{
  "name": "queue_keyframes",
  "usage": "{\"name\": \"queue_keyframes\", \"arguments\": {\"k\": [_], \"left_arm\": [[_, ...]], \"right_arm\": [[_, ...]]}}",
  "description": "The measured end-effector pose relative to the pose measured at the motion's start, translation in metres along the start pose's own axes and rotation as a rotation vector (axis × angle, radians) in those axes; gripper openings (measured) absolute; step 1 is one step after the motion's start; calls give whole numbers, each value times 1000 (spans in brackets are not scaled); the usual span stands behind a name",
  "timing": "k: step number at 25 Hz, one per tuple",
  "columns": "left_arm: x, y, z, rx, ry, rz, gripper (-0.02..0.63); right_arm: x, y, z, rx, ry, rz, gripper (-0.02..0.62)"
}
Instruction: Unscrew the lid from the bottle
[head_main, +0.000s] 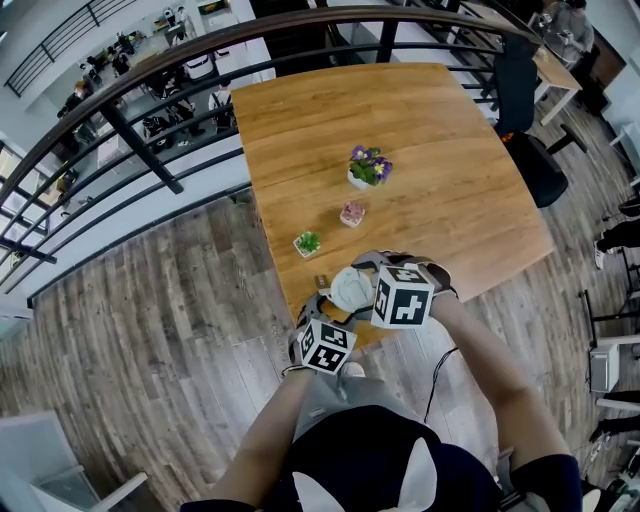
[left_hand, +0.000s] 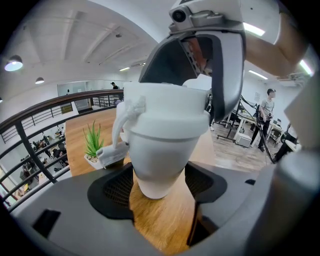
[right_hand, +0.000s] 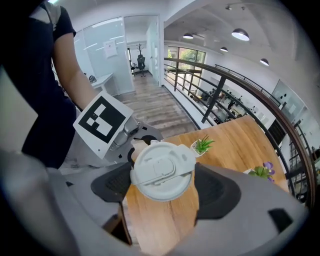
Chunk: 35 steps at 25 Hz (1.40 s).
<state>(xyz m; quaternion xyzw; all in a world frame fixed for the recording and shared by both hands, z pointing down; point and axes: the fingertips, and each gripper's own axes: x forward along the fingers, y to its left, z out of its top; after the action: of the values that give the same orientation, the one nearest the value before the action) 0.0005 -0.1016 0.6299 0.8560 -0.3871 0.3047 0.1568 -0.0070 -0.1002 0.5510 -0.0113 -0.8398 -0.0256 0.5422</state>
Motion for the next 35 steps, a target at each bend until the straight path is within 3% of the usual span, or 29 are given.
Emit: {"name": "queue_keyframes", "arguments": {"k": [14, 20, 25, 31, 35], "left_arm": [[-1, -1, 1, 0, -5, -4, 324], [-1, -1, 0, 0, -2, -4, 324], [-1, 0, 0, 0, 3, 0, 324], [1, 2, -1, -1, 5, 2, 324], [1, 2, -2, -1, 8, 2, 324]], "right_arm": [[1, 2, -3, -190, 128, 48, 397], [4, 1, -3, -187, 101, -9, 405], [2, -4, 2, -25, -30, -90, 423], [-9, -12, 7, 324, -218, -194, 422], [-10, -15, 10, 483, -296, -255, 406]]}}
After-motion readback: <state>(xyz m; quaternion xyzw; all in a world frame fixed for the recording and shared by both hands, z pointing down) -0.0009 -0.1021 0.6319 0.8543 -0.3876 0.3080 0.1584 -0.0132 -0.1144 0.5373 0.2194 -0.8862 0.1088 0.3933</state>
